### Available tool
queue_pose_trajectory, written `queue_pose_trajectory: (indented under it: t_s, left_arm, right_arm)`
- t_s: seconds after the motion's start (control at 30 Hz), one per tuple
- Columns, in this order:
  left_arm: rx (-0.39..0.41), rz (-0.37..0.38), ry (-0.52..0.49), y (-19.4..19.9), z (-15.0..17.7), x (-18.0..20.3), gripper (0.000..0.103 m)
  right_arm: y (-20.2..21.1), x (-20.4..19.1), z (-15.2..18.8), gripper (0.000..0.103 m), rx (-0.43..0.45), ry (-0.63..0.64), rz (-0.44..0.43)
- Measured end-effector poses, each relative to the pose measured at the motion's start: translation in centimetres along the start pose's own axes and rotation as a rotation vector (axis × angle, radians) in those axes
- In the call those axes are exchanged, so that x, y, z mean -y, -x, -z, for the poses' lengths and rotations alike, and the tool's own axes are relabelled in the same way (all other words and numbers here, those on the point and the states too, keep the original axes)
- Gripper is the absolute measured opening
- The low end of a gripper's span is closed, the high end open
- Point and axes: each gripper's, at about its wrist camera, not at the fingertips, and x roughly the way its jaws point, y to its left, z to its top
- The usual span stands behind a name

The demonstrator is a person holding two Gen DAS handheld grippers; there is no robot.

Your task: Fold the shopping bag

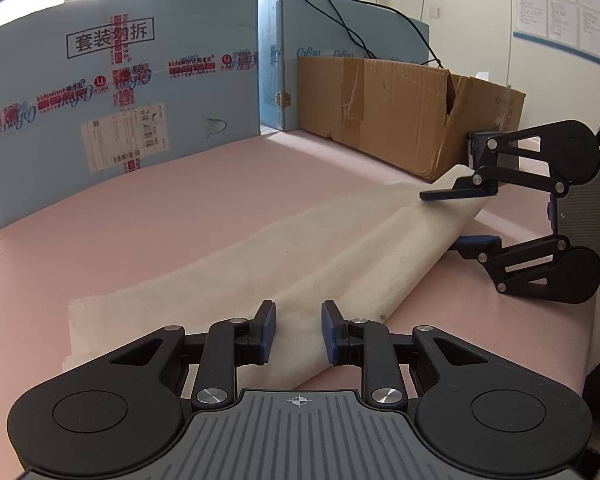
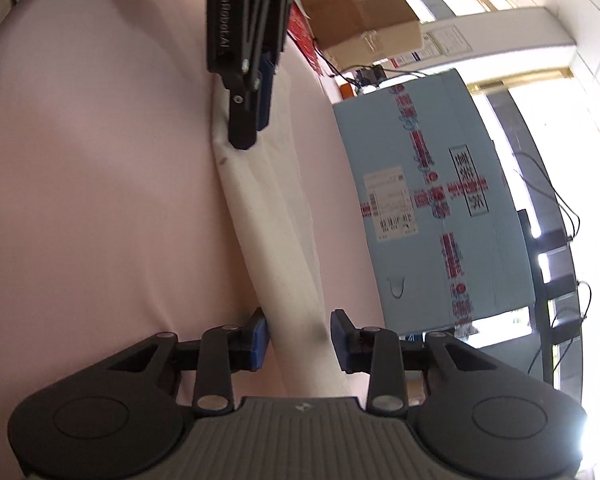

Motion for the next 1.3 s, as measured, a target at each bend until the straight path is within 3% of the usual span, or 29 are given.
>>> queue_pose_trajectory:
  t_s: [0.07,0.17,0.2,0.3,0.43,0.57,0.67,0.77,0.83,0.93,1.2,1.3]
  left_arm:
    - [0.004,0.004,-0.003,0.1,0.0,0.0,0.032]
    - [0.023,-0.008,-0.041,0.4,-0.1,0.6,0.067]
    - [0.034,-0.027,-0.069,0.6,-0.1,1.1,0.070]
    - [0.069,-0.037,-0.138,1.3,-0.3,2.4,0.070]
    - [0.100,0.008,-0.249,2.1,0.1,4.1,0.070]
    - [0.058,0.006,-0.417,2.0,0.8,5.7,0.071]
    - [0.038,0.018,-0.452,2.1,0.9,5.7,0.070]
    - [0.008,0.084,-0.474,2.7,0.8,5.5,0.051]
    - [-0.017,0.116,-0.482,2.9,0.8,5.0,0.046]
    - [-0.046,0.194,-0.427,3.0,0.5,3.4,0.035]
    - [-0.044,0.361,-0.171,1.7,1.0,-2.6,0.036]
    - [-0.031,0.388,-0.082,1.3,1.2,-4.5,0.036]
  right_arm:
    - [-0.3,0.1,0.1,0.015,0.016,0.000,-0.051]
    - [-0.2,0.0,0.2,0.009,0.021,-0.018,-0.064]
    - [-0.2,0.1,0.2,0.009,0.021,-0.024,-0.067]
    - [-0.2,0.2,0.3,0.009,0.018,-0.042,-0.071]
    - [0.6,0.3,0.3,0.009,0.023,-0.062,-0.089]
    - [1.7,0.7,0.4,0.009,0.041,-0.091,-0.124]
    - [3.3,1.8,0.6,0.009,0.073,-0.178,-0.198]
    - [4.6,3.7,1.1,0.009,0.100,-0.309,-0.292]
    - [5.6,5.4,1.9,0.009,0.132,-0.426,-0.364]
    - [5.8,6.8,3.1,0.009,0.141,-0.533,-0.432]
    - [3.5,8.1,8.5,0.014,0.091,-0.852,-0.610]
    - [3.2,8.0,10.8,0.014,0.091,-0.978,-0.643]
